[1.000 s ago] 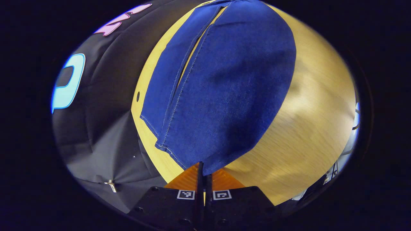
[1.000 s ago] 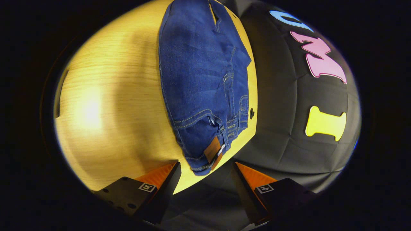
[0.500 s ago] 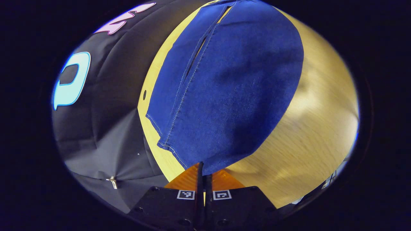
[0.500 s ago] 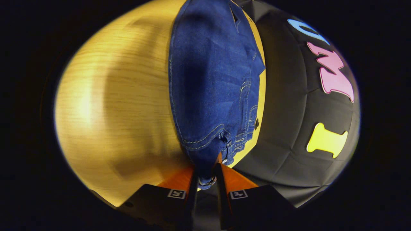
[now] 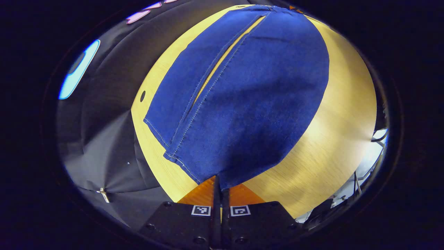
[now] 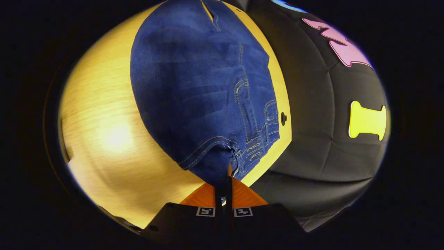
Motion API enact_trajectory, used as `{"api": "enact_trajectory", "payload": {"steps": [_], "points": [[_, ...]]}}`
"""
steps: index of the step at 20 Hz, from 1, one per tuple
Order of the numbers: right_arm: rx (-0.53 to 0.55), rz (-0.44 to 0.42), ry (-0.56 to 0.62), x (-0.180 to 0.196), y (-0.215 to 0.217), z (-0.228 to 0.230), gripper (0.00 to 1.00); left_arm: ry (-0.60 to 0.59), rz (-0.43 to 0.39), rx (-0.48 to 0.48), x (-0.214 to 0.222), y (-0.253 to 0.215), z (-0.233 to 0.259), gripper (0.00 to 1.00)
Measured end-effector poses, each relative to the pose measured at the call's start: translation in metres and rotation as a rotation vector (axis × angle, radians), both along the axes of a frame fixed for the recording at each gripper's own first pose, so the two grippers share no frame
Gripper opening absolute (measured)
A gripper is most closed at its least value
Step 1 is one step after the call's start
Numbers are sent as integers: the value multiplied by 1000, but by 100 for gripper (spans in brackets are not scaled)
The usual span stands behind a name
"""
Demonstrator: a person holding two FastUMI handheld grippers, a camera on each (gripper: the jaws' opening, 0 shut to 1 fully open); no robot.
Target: Grasp the waist and the cuffs of the jeans and fold them to make the two legs overlap; first hold the waist and fold one-third of the jeans toward the cuffs, then hold the cuffs and fold the remaining one-third in the same direction to finish folding.
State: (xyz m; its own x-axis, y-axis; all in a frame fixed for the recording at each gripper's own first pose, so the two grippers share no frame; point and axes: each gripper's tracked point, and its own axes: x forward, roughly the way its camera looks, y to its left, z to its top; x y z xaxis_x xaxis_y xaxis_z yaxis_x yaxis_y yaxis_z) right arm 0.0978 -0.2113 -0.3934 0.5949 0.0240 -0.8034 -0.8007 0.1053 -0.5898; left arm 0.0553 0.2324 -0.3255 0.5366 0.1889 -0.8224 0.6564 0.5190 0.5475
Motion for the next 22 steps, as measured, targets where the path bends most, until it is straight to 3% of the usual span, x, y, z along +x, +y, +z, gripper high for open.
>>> {"api": "enact_trajectory", "payload": {"steps": [1, 2, 9, 12, 15, 19, 22], "points": [[23, -5, -5, 2, 4, 10, 10, 8, -16, -9, 2, -4, 6, 6], [41, -20, 0, 5, 5, 18, 5, 15, -32, -15, 2, -9, 14, 6], [107, -61, -11, 41, 30, 90, 4, 136, -121, -102, 11, -35, 69, 6], [256, -220, 13, 77, 47, 118, 5, 223, -89, -120, 23, -43, 92, 6], [393, -384, 14, 128, 63, 136, 4, 333, -28, -329, 40, -66, 101, 6], [519, -601, 9, 205, 73, 135, 4, 234, 85, -408, 108, -53, 127, 6], [649, -844, 58, 245, 79, 109, 4, 148, 276, -552, 160, -38, 121, 6]]}}
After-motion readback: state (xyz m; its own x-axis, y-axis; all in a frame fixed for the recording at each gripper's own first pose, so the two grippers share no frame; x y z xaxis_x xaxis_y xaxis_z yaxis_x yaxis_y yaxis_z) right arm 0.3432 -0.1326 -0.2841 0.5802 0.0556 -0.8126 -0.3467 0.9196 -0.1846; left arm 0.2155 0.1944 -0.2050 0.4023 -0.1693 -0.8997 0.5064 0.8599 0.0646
